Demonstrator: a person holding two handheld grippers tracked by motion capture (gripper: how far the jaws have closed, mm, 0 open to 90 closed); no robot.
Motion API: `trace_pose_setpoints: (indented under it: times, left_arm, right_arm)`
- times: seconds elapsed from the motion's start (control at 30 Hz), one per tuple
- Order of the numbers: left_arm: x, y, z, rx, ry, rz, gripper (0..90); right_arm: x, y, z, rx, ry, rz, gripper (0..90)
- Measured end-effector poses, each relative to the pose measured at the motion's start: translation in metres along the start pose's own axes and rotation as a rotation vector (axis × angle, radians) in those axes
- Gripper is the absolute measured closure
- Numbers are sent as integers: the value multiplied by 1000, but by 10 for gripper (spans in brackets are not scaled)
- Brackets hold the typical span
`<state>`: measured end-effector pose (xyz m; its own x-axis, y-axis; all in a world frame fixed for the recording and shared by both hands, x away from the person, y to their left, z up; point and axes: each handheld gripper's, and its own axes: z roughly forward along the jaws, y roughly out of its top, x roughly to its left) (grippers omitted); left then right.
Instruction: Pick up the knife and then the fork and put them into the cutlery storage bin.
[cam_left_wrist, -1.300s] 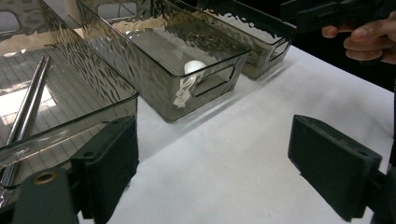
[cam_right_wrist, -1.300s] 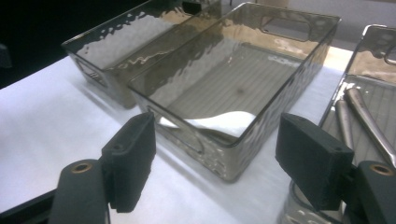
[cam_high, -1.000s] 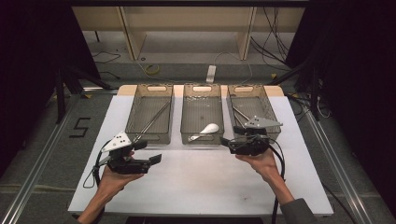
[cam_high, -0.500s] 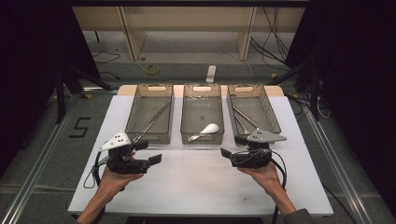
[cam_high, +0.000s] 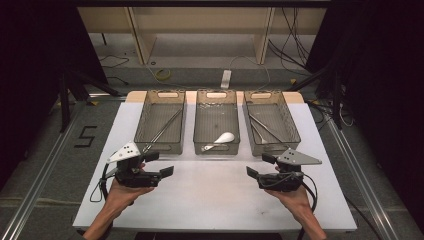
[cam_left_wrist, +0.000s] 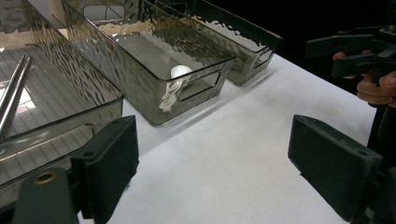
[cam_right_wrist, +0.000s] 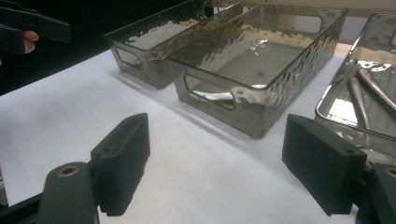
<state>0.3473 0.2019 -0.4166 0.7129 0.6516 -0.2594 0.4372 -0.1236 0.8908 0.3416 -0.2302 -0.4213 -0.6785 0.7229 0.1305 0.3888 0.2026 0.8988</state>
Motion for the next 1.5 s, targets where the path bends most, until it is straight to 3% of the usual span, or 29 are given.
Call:
trace_pose_setpoints:
  times: [0.3, 0.9, 1.5]
  left_arm:
    - [-2, -1, -1, 0, -5, 3, 156]
    - [-6, -5, -3, 7, -11, 10, 156]
    - [-6, -4, -2, 7, -10, 14, 156]
  right_arm:
    - [-2, -12, -11, 4, -9, 20, 205]
    - [3, -25, -20, 8, -22, 13, 202]
    - [2, -25, -20, 16, -19, 16, 201]
